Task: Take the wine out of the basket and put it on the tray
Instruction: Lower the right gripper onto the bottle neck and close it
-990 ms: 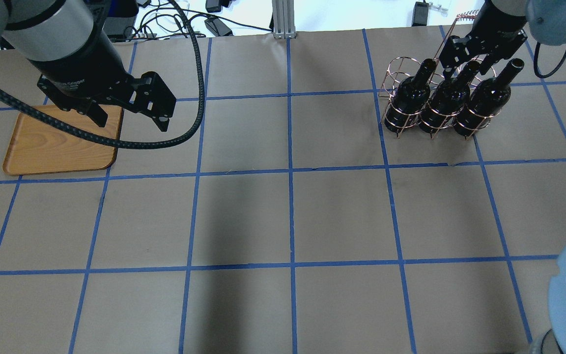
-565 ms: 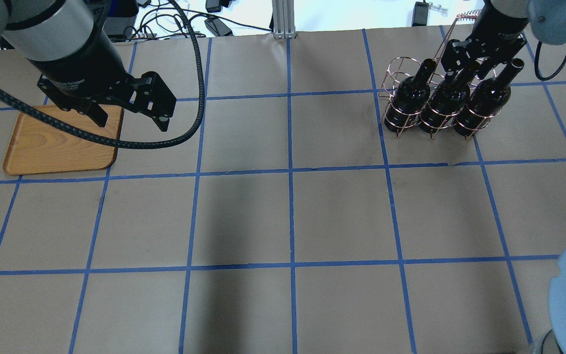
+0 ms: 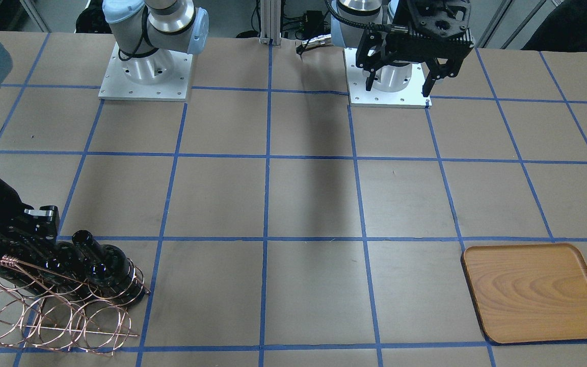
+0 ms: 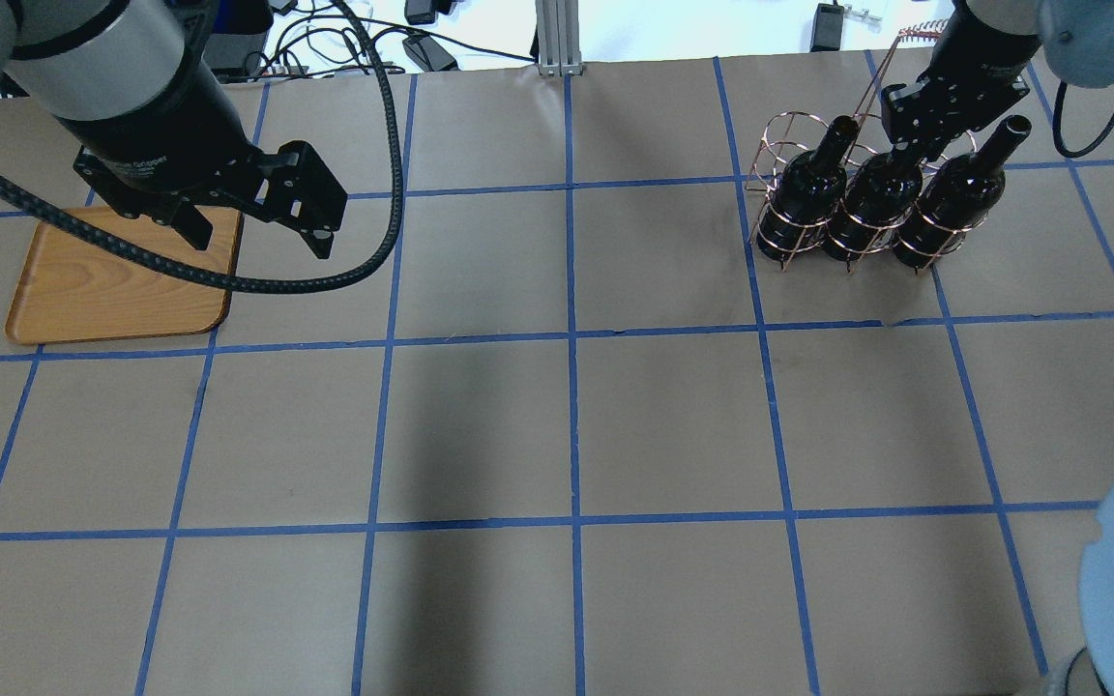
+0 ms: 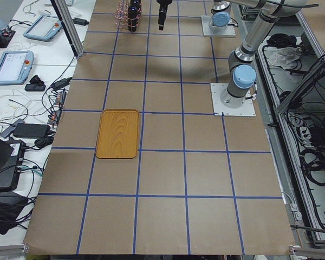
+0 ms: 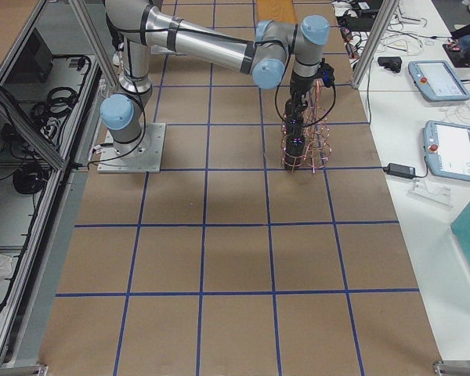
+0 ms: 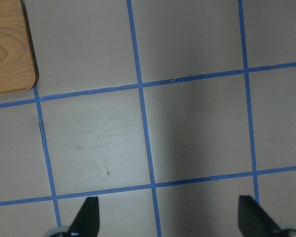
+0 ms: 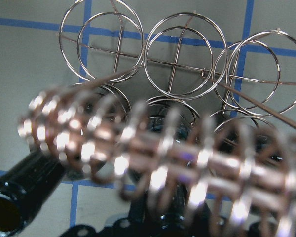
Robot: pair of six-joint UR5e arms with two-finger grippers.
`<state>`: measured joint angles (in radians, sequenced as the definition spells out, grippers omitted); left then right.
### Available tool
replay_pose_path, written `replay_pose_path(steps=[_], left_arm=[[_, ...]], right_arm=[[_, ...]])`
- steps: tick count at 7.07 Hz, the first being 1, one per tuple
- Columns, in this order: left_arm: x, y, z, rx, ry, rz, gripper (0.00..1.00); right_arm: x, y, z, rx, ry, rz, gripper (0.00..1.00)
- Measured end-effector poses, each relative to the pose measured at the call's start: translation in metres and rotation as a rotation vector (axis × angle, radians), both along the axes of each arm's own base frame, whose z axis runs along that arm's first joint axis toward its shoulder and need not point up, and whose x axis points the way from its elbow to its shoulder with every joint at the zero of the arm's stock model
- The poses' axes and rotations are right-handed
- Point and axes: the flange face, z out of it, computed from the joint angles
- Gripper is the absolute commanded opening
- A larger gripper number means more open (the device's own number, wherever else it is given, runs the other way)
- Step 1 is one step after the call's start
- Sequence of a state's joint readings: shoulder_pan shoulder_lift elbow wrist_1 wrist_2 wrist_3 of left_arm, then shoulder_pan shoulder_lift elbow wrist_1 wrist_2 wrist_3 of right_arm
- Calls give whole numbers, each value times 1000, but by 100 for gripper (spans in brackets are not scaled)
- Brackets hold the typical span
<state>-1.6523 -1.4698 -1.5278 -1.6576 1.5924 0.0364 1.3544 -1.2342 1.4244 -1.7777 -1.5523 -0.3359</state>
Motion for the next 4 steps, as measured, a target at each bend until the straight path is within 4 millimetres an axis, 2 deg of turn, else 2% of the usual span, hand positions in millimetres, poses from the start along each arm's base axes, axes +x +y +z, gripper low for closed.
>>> replay_pose_path(steps=[2, 4], left_arm=[[0, 0, 0, 1, 0, 1, 100], [0, 0, 0, 1, 0, 1, 100]], right_arm=[[0, 0, 2, -3, 1, 0, 0], [-1, 3, 16, -11, 21, 1, 0]])
